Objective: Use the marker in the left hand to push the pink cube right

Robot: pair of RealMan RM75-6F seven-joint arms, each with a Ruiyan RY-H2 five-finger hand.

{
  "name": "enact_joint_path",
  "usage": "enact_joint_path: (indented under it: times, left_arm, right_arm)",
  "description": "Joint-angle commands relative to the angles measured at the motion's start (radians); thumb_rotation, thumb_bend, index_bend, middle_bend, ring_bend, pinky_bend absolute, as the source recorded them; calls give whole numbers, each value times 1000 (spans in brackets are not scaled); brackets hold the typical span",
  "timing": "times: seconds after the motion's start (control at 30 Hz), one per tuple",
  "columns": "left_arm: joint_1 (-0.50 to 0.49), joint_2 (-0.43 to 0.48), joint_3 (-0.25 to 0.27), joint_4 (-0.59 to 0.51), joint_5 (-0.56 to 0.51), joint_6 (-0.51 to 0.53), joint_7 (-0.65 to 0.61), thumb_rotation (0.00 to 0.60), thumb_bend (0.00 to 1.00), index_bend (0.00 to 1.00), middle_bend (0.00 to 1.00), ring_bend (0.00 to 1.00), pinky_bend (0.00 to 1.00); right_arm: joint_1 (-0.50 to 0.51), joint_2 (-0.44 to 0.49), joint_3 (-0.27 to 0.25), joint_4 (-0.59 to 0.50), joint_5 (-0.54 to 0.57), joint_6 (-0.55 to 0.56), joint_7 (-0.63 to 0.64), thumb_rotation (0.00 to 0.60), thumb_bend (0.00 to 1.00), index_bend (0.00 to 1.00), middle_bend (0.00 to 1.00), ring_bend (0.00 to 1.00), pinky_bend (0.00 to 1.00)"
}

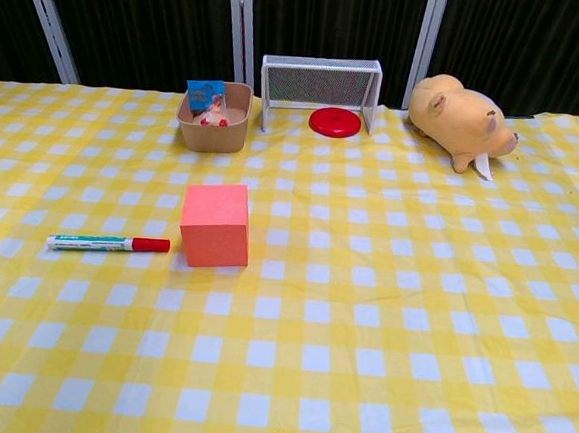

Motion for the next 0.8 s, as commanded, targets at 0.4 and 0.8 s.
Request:
enact_joint_path:
  times: [0.4, 0.8]
  left_arm:
    - [-1, 3, 2, -1, -4, -6, 7, 600, 123, 0, 0, 0, 0]
    - [-94, -47, -81, 21, -124, -113, 61, 600, 185, 241, 80, 11, 109]
  right_arm:
    - [-11, -18, 16, 4, 11, 28, -9, 600, 320, 0, 0, 0, 0]
    - [-8, -9, 9, -4, 14, 10, -6, 600, 320, 0, 0, 0, 0]
